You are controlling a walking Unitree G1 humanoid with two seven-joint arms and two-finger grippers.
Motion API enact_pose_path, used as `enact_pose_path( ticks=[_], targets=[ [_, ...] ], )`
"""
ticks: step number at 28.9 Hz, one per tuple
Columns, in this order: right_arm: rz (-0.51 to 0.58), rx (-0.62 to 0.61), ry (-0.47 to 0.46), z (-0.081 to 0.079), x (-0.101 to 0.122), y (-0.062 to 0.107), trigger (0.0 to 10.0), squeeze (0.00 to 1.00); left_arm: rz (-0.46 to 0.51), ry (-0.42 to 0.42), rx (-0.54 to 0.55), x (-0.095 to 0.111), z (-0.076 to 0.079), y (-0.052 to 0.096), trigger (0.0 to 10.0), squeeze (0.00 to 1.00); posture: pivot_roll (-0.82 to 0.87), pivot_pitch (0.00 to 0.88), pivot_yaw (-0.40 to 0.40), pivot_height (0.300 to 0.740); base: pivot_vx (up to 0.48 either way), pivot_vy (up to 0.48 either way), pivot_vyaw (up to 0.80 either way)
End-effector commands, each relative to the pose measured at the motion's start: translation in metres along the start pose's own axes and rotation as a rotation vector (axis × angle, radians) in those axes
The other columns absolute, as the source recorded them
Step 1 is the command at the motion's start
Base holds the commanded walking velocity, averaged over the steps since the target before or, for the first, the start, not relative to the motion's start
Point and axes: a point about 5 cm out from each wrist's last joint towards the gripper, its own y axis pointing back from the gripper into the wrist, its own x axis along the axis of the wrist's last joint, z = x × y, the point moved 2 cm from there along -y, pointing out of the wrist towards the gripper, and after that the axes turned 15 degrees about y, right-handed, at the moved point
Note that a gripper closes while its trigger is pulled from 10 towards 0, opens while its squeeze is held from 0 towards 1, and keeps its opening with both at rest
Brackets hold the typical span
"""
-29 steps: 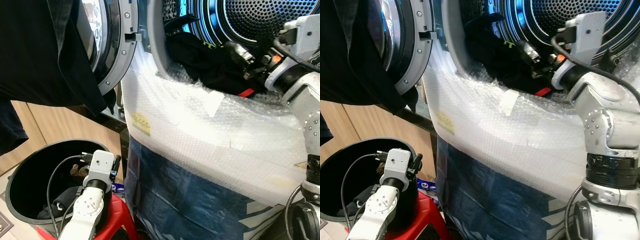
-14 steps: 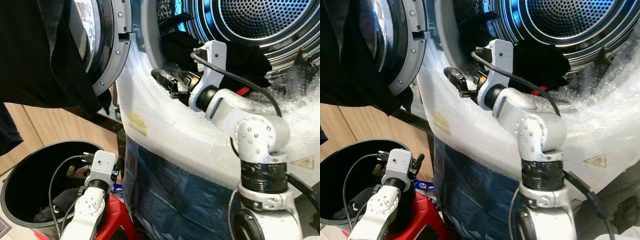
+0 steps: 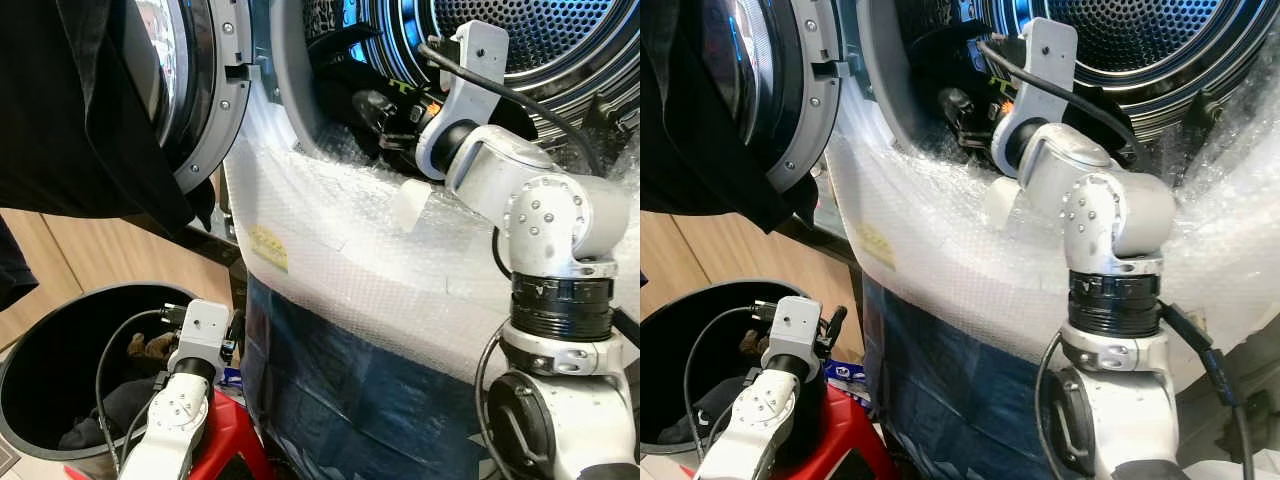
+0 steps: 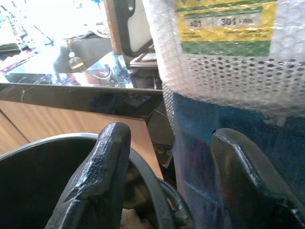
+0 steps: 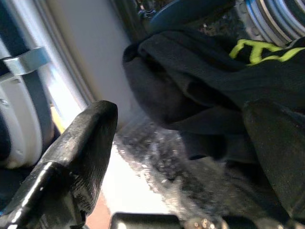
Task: Clothes washing
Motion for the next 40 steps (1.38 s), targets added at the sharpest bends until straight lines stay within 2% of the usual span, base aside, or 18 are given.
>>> enact_pose_path(
  ticks=[1, 6, 9, 13, 23, 30, 34, 40],
  targets=[
    [0.003, -0.008, 0.004, 0.008, 0.008, 0.006, 10.0, 0.00, -0.018, -0.017, -0.006, -0.003, 0.000, -0.001, 10.0, 0.00, 0.01, 0.005, -0.036, 0.740, 0.000, 0.000, 0.00],
    [-0.017, 0.024, 0.002, 0.013, 0.006, 0.013, 10.0, 0.00, -0.019, -0.010, 0.000, -0.003, -0.001, -0.001, 10.0, 0.00, 0.00, 0.010, -0.035, 0.740, 0.000, 0.000, 0.00],
    [-0.087, 0.021, 0.016, 0.015, -0.010, 0.009, 10.0, 0.00, -0.022, -0.015, -0.013, -0.003, 0.001, -0.004, 10.0, 0.00, 0.00, 0.009, -0.032, 0.740, 0.000, 0.000, 0.00],
    [-0.122, 0.084, 0.047, 0.006, -0.018, 0.005, 10.0, 0.00, -0.015, -0.014, -0.018, 0.000, 0.003, -0.006, 10.0, 0.00, 0.01, 0.004, -0.032, 0.740, 0.000, 0.000, 0.00],
    [-0.175, 0.094, 0.061, 0.006, -0.023, -0.015, 10.0, 0.00, -0.017, -0.012, -0.015, 0.000, 0.000, -0.006, 10.0, 0.00, 0.02, 0.012, -0.033, 0.740, 0.000, 0.000, 0.00],
    [-0.172, 0.083, 0.076, 0.005, -0.016, -0.030, 10.0, 0.00, -0.008, -0.010, -0.017, 0.004, 0.001, -0.008, 10.0, 0.00, 0.02, 0.011, -0.033, 0.740, 0.000, 0.000, 0.00],
    [-0.160, 0.119, 0.092, 0.001, -0.010, -0.036, 10.0, 0.00, 0.003, -0.020, -0.010, 0.007, 0.000, -0.009, 10.0, 0.00, 0.03, 0.013, -0.034, 0.740, 0.000, 0.000, 0.00],
    [-0.210, 0.115, 0.102, 0.001, -0.028, -0.054, 10.0, 0.00, 0.000, -0.020, -0.016, 0.007, 0.000, -0.008, 10.0, 0.00, 0.03, 0.008, -0.031, 0.740, 0.000, 0.000, 0.00]
  ],
)
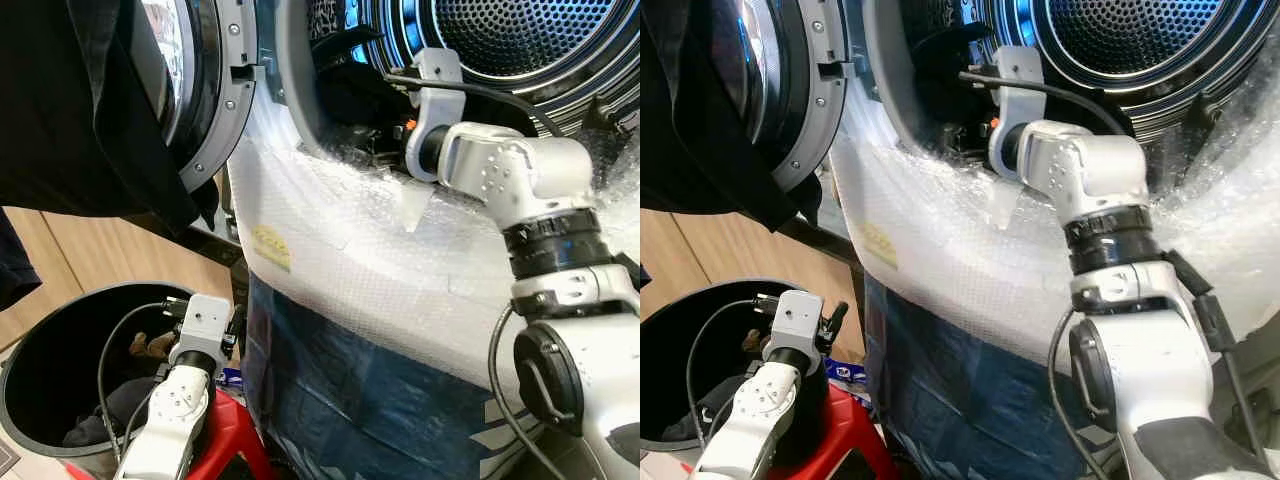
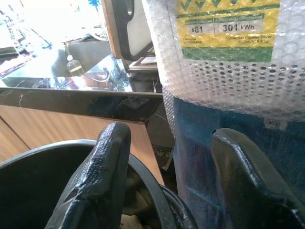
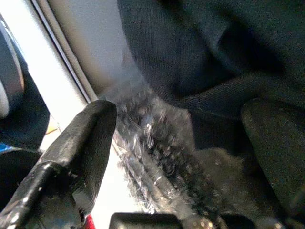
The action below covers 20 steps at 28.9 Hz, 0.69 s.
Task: Clothes washing
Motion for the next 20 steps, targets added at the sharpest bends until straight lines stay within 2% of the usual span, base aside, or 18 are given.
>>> enact_pose_path(
  ticks=[1, 11, 16, 20],
  targets=[
    [-0.001, -0.022, 0.018, 0.002, 0.003, -0.003, 10.0, 0.00, 0.001, -0.010, -0.003, 0.003, 0.000, -0.001, 10.0, 0.00, 0.03, 0.007, -0.029, 0.740, 0.000, 0.000, 0.00],
    [0.022, -0.099, -0.001, 0.012, 0.008, -0.011, 10.0, 0.00, 0.018, -0.009, -0.015, 0.008, 0.004, 0.000, 10.0, 0.00, 0.04, 0.000, -0.026, 0.740, 0.000, 0.000, 0.00],
    [0.057, -0.159, -0.078, 0.024, 0.011, -0.007, 10.0, 0.00, 0.021, -0.009, -0.009, 0.009, 0.001, 0.001, 10.0, 0.00, 0.05, 0.000, -0.032, 0.740, 0.000, 0.000, 0.00],
    [0.094, -0.199, -0.104, 0.033, 0.019, -0.002, 10.0, 0.00, 0.026, -0.008, -0.007, 0.010, 0.002, 0.000, 10.0, 0.00, 0.06, 0.000, -0.034, 0.740, 0.000, 0.000, 0.00]
  ],
)
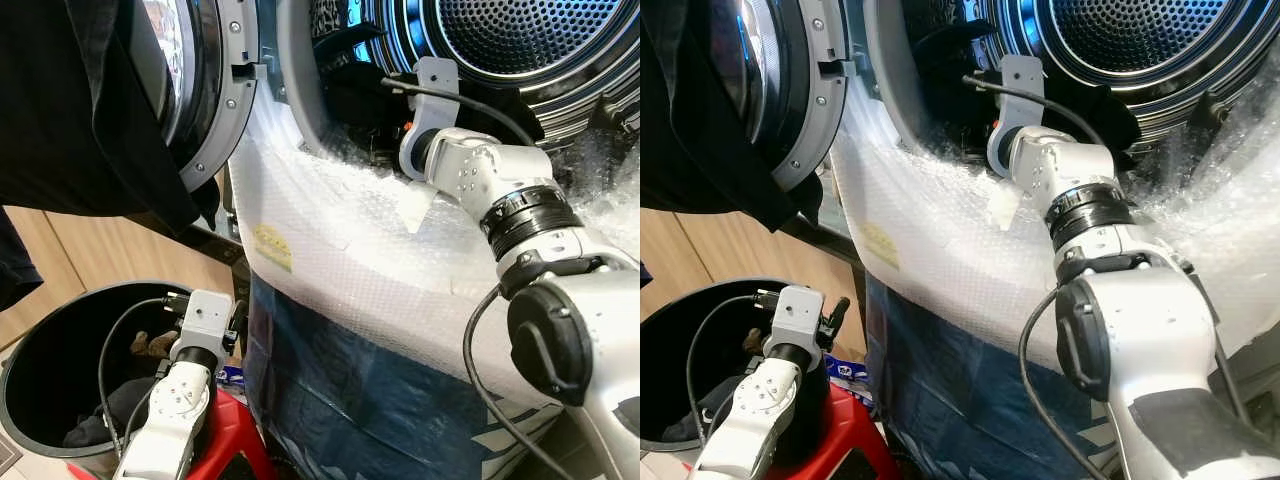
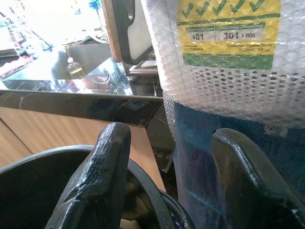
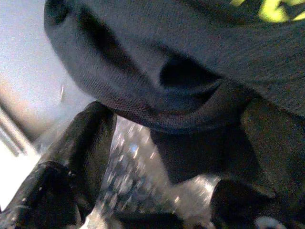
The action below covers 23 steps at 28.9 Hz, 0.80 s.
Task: Clothes washing
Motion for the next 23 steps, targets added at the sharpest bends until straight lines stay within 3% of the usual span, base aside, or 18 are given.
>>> enact_pose_path(
  ticks=[1, 10, 12, 17, 23],
  targets=[
    [0.039, -0.045, -0.039, 0.012, 0.012, 0.005, 10.0, 0.00, 0.014, -0.004, 0.003, 0.005, 0.000, 0.000, 10.0, 0.00, 0.06, 0.000, -0.036, 0.740, 0.000, 0.000, 0.00],
    [0.010, -0.106, -0.047, 0.025, -0.001, 0.006, 10.0, 0.00, 0.018, 0.022, 0.005, 0.007, 0.002, 0.000, 10.0, 0.00, 0.06, 0.000, -0.043, 0.740, 0.000, 0.000, 0.00],
    [-0.034, -0.157, -0.043, 0.035, -0.018, 0.005, 10.0, 0.00, 0.019, 0.019, 0.006, 0.008, 0.002, -0.001, 10.0, 0.00, 0.07, 0.000, -0.048, 0.740, 0.000, 0.000, 0.00],
    [-0.078, -0.224, -0.018, 0.047, -0.032, 0.007, 10.0, 0.00, 0.021, 0.024, 0.015, 0.009, 0.001, 0.000, 10.0, 0.00, 0.07, 0.000, -0.052, 0.740, 0.000, 0.000, 0.00],
    [-0.090, -0.322, 0.015, 0.060, -0.032, 0.012, 10.0, 0.00, 0.021, 0.023, 0.022, 0.011, 0.000, 0.000, 10.0, 0.00, 0.08, 0.000, -0.054, 0.740, 0.000, 0.000, 0.00]
  ],
)
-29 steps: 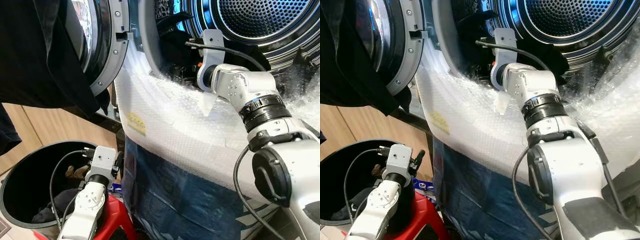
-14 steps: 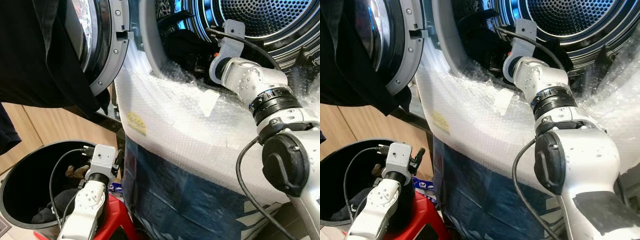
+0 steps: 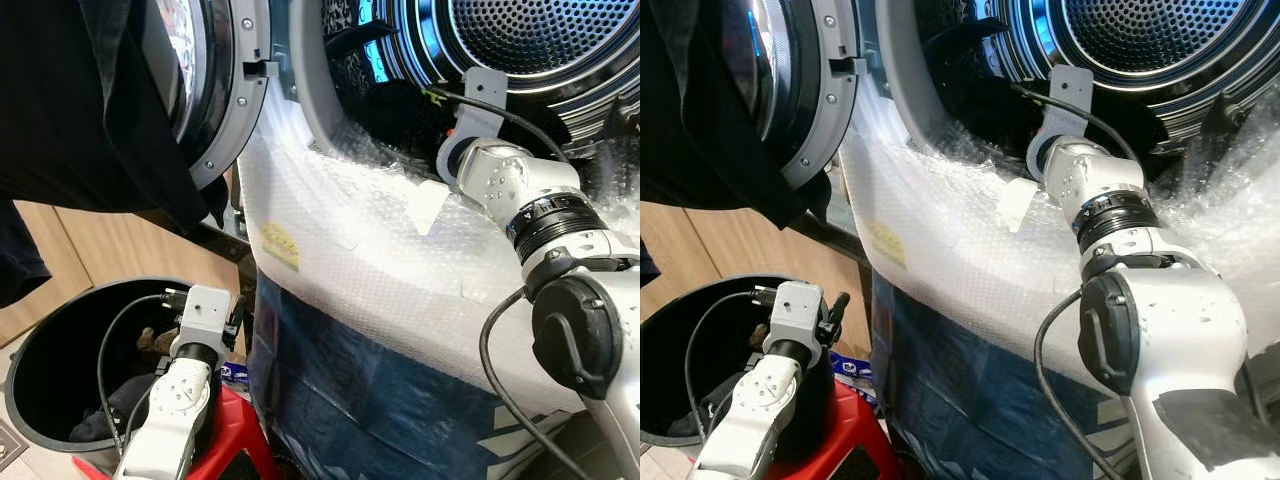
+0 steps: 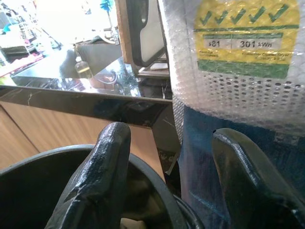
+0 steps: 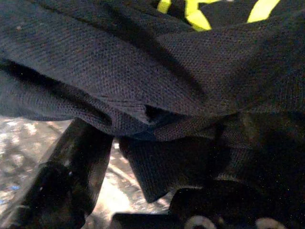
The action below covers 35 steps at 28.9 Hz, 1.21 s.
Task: Clothes washing
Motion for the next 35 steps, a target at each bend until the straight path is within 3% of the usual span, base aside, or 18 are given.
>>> enact_pose_path(
  ticks=[1, 9, 12, 13, 15, 16, 19, 24, 26, 28, 29, 30, 31, 32, 33, 35],
  targets=[
    [-0.021, -0.085, -0.001, 0.019, -0.007, 0.001, 10.0, 0.00, 0.005, 0.001, 0.012, 0.003, -0.001, 0.000, 10.0, 0.00, 0.08, 0.000, -0.057, 0.740, 0.000, 0.000, 0.00],
    [-0.029, -0.267, -0.070, 0.050, -0.011, 0.006, 10.0, 0.00, 0.010, 0.029, 0.033, 0.007, -0.002, -0.001, 10.0, 0.00, 0.10, 0.000, -0.065, 0.740, 0.000, 0.000, 0.00],
    [-0.014, -0.365, -0.152, 0.068, -0.009, 0.011, 10.0, 0.00, 0.022, 0.023, 0.050, 0.011, -0.004, -0.001, 10.0, 0.00, 0.10, 0.000, -0.070, 0.740, 0.000, 0.000, 0.00],
    [0.000, -0.443, -0.210, 0.080, -0.008, 0.015, 10.0, 0.00, 0.011, 0.052, 0.083, 0.009, -0.009, 0.000, 10.0, 0.00, 0.11, 0.000, -0.072, 0.740, 0.000, 0.000, 0.00],
    [0.005, -0.472, -0.239, 0.085, -0.008, 0.017, 10.0, 0.00, 0.005, 0.069, 0.099, 0.008, -0.010, 0.000, 10.0, 0.00, 0.11, 0.000, -0.073, 0.740, 0.000, 0.000, 0.00],
    [0.023, -0.559, -0.288, 0.099, -0.008, 0.022, 10.0, 0.00, 0.004, 0.102, 0.126, 0.007, -0.014, 0.000, 10.0, 0.00, 0.11, 0.000, -0.074, 0.740, 0.000, 0.000, 0.00],
    [0.054, -0.633, -0.342, 0.111, -0.007, 0.028, 10.0, 0.00, 0.014, 0.104, 0.141, 0.009, -0.016, -0.001, 10.0, 0.00, 0.10, 0.000, -0.075, 0.740, 0.000, 0.000, 0.00],
    [0.054, -0.547, -0.346, 0.099, -0.014, 0.020, 10.0, 0.00, 0.024, 0.122, 0.143, 0.011, -0.015, -0.001, 10.0, 0.00, 0.10, 0.000, -0.073, 0.740, 0.000, 0.000, 0.00],
    [0.062, -0.368, -0.293, 0.071, -0.014, 0.009, 10.0, 0.00, 0.021, 0.124, 0.139, 0.011, -0.013, -0.001, 10.0, 0.00, 0.10, 0.000, -0.070, 0.740, 0.000, 0.000, 0.00],
    [0.099, -0.357, -0.244, 0.067, -0.009, 0.008, 10.0, 0.00, 0.020, 0.126, 0.137, 0.011, -0.012, -0.001, 10.0, 0.00, 0.10, 0.000, -0.069, 0.740, 0.000, 0.000, 0.00],
    [0.132, -0.289, -0.253, 0.054, -0.004, 0.005, 10.0, 0.00, 0.020, 0.127, 0.134, 0.010, -0.011, -0.001, 10.0, 0.00, 0.09, 0.000, -0.069, 0.740, 0.000, 0.000, 0.00],
    [0.132, -0.289, -0.253, 0.054, -0.004, 0.005, 10.0, 0.00, 0.020, 0.127, 0.134, 0.010, -0.011, -0.001, 10.0, 0.00, 0.09, 0.000, -0.069, 0.740, 0.000, 0.000, 0.00],
    [0.165, -0.169, -0.257, 0.034, 0.002, 0.002, 10.0, 0.00, 0.017, 0.127, 0.130, 0.009, -0.010, -0.001, 10.0, 0.00, 0.09, 0.000, -0.065, 0.740, 0.000, 0.000, 0.00],
    [0.197, -0.078, -0.201, 0.018, 0.008, 0.000, 10.0, 0.00, 0.013, 0.128, 0.124, 0.008, -0.009, -0.001, 10.0, 0.00, 0.09, 0.000, -0.063, 0.740, 0.000, 0.000, 0.00],
    [0.197, -0.078, -0.201, 0.018, 0.008, 0.000, 10.0, 0.00, 0.013, 0.128, 0.124, 0.008, -0.009, -0.001, 10.0, 0.00, 0.09, 0.000, -0.063, 0.740, 0.000, 0.000, 0.00],
    [0.240, 0.028, -0.106, -0.002, 0.018, 0.001, 10.0, 0.00, 0.011, 0.128, 0.109, 0.008, -0.006, -0.001, 10.0, 0.00, 0.08, 0.000, -0.058, 0.740, 0.000, 0.000, 0.00]
  ],
)
